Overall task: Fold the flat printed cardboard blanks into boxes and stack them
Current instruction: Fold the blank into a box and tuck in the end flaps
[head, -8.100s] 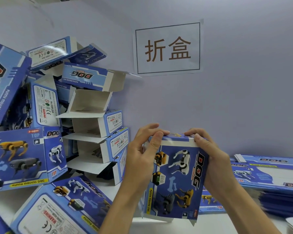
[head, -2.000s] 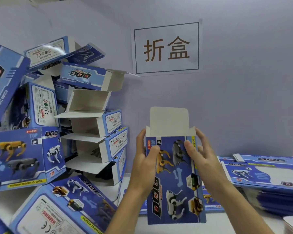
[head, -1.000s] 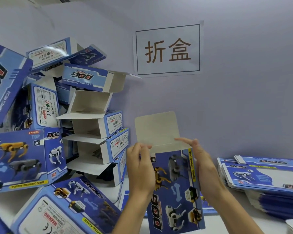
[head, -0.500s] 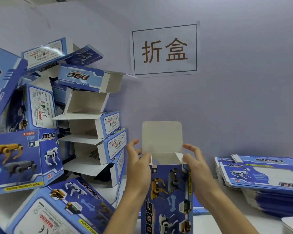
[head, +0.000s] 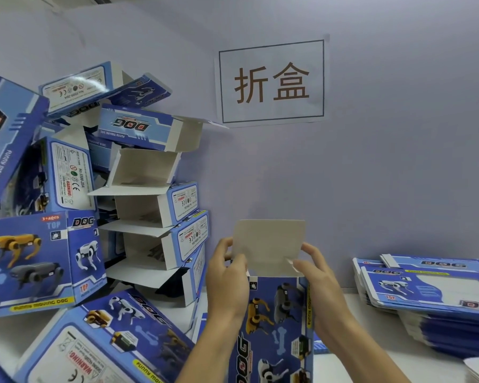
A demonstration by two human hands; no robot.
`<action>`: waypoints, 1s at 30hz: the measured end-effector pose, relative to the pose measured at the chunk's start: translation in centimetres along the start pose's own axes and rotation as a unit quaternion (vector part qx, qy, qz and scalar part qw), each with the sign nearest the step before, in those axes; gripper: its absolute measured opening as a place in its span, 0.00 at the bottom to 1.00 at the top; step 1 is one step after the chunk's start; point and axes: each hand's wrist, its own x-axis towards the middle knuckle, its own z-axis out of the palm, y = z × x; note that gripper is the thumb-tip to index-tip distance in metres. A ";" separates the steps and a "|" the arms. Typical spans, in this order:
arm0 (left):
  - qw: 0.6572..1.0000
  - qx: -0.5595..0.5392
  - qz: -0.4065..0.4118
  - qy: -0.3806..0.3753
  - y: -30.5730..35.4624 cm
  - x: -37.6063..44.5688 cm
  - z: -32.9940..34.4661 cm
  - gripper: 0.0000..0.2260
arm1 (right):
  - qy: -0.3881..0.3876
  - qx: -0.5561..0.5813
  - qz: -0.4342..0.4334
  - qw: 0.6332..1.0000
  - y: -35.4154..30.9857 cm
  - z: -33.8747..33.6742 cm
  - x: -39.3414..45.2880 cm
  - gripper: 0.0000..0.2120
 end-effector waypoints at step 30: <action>0.999 -0.034 -0.028 -0.012 1.8 0.1 -0.2 0.09 | -0.056 0.055 -0.010 0.997 -2.5 -1.2 -0.4 0.17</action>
